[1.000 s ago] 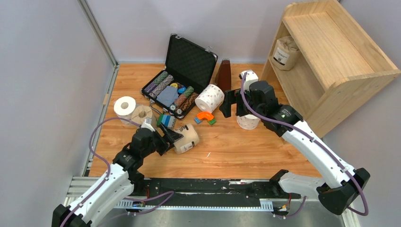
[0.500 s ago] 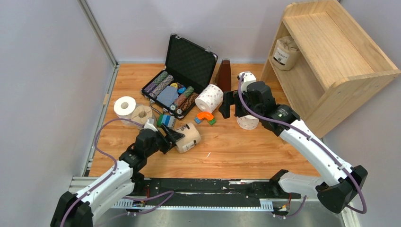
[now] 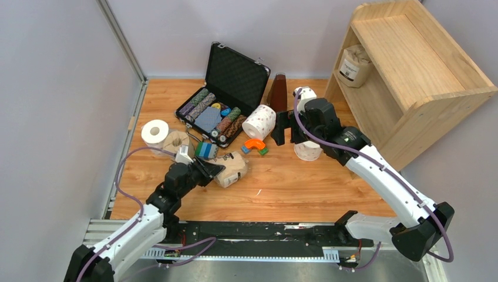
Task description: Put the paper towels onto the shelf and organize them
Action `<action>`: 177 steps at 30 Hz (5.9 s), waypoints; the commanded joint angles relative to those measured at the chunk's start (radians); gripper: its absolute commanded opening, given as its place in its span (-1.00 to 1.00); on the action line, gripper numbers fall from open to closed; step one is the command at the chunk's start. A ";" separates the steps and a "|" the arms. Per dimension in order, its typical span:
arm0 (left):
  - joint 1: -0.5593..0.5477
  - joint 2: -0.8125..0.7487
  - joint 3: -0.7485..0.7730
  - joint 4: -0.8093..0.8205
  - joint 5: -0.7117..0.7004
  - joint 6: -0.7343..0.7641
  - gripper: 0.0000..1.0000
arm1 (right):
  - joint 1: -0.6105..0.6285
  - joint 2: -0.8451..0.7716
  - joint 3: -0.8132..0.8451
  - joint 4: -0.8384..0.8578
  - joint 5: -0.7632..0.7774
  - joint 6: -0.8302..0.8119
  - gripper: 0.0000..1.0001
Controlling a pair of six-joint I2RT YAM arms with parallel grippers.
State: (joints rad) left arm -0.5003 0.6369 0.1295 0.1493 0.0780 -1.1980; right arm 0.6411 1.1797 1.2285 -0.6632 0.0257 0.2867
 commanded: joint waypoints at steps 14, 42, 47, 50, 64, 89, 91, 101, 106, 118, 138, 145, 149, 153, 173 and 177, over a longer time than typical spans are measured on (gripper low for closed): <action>-0.163 0.455 0.861 -0.903 -0.109 0.633 -0.56 | 0.003 -0.016 0.019 0.004 0.030 -0.013 0.93; -0.530 0.851 1.327 -1.160 -0.297 0.742 0.94 | 0.003 -0.250 -0.098 0.003 -0.009 -0.098 0.95; -0.498 0.729 1.344 -1.165 -0.324 0.748 1.00 | 0.004 -0.182 -0.054 -0.022 -0.117 -0.169 1.00; -0.425 0.653 1.291 -1.153 -0.322 0.738 1.00 | 0.005 -0.145 -0.033 -0.045 -0.197 -0.217 1.00; -0.008 0.187 0.973 -1.150 -0.443 0.745 1.00 | 0.252 0.157 0.072 0.001 -0.283 -0.258 0.70; -0.006 -0.341 0.735 -0.995 -0.687 0.710 1.00 | 0.335 0.290 -0.172 0.242 -0.150 -0.133 0.18; -0.006 -0.338 0.741 -1.000 -0.685 0.712 1.00 | 0.337 0.276 -0.172 0.238 -0.170 -0.139 0.19; -0.006 -0.360 0.747 -1.006 -0.701 0.756 1.00 | 0.347 0.183 -0.084 0.199 -0.131 -0.130 0.33; -0.006 -0.361 0.737 -0.994 -0.699 0.756 1.00 | 0.348 0.234 -0.055 0.225 -0.118 -0.145 0.34; -0.006 -0.345 0.736 -0.993 -0.684 0.757 1.00 | 0.347 0.290 -0.235 0.360 -0.128 -0.080 0.33; -0.006 -0.363 0.737 -1.001 -0.696 0.744 1.00 | 0.374 0.186 -0.010 0.135 -0.092 -0.198 0.43; -0.006 -0.399 0.745 -1.035 -0.763 0.705 1.00 | 0.468 0.247 0.102 0.080 -0.100 -0.342 0.39; -0.006 -0.447 0.748 -1.063 -0.833 0.669 1.00 | 0.506 0.330 0.147 0.057 -0.080 -0.386 0.35; -0.006 -0.493 0.746 -1.076 -0.865 0.646 1.00 | 0.530 0.417 0.184 0.048 -0.037 -0.435 0.34; -0.006 -0.484 0.746 -1.079 -0.877 0.639 1.00 | 0.568 0.663 0.265 -0.054 0.115 -0.483 -0.31; -0.006 -0.482 0.746 -1.080 -0.877 0.640 1.00 | 0.568 0.642 0.285 -0.076 0.113 -0.480 -0.55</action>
State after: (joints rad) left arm -0.5098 0.1349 0.8597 -0.9466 -0.7765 -0.5415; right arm 1.2037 1.8336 1.4559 -0.7136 0.1143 -0.1871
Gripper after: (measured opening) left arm 0.998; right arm 0.310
